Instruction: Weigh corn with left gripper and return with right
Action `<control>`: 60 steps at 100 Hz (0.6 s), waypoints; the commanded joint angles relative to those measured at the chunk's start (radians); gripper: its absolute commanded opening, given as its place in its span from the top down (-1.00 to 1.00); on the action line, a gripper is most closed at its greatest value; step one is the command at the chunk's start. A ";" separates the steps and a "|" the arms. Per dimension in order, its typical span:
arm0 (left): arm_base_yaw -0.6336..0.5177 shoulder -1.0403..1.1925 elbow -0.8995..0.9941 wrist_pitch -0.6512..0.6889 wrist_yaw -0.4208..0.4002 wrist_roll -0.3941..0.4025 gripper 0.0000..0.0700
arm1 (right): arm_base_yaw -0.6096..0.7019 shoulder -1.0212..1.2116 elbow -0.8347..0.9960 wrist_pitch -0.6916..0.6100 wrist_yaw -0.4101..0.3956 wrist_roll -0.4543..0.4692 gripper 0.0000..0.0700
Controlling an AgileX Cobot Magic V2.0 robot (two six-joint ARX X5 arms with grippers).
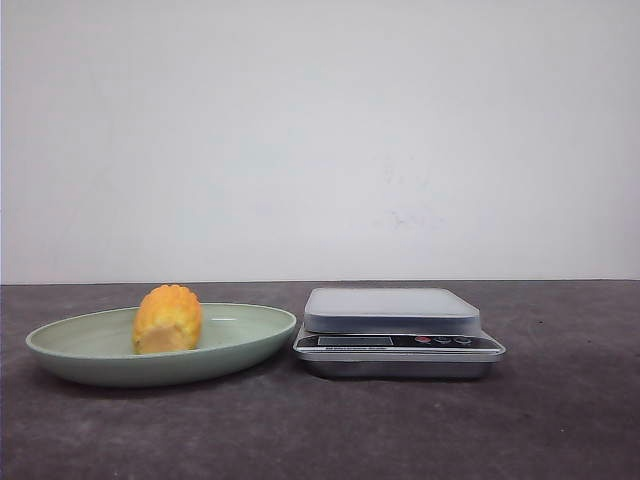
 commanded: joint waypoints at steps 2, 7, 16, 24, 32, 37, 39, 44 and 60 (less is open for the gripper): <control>-0.006 0.007 0.024 0.020 -0.002 -0.002 0.97 | 0.011 0.001 0.017 0.008 0.000 0.011 0.98; -0.006 0.007 0.024 0.020 -0.002 -0.002 0.97 | 0.011 0.001 0.017 0.008 0.000 0.011 0.98; -0.005 0.007 0.024 0.020 -0.002 -0.002 0.97 | 0.011 0.001 0.017 0.008 0.000 0.011 0.98; -0.005 0.007 0.024 0.020 -0.002 -0.002 0.97 | 0.011 0.001 0.017 0.008 0.000 0.011 0.98; -0.005 0.007 0.024 0.020 -0.002 -0.002 0.97 | 0.011 0.001 0.017 0.010 0.000 0.011 0.98; -0.006 0.007 0.024 0.019 -0.002 -0.002 0.97 | 0.011 -0.001 0.017 0.010 0.002 0.011 0.98; -0.005 0.007 0.024 0.019 -0.002 -0.002 0.97 | 0.010 -0.004 0.017 0.010 0.003 0.011 0.98; -0.005 0.007 0.024 0.019 -0.002 -0.002 0.97 | -0.003 -0.006 0.016 -0.005 0.008 0.006 0.98; -0.005 0.007 0.024 0.020 -0.002 -0.002 0.97 | -0.142 -0.018 -0.011 -0.127 0.004 0.006 0.98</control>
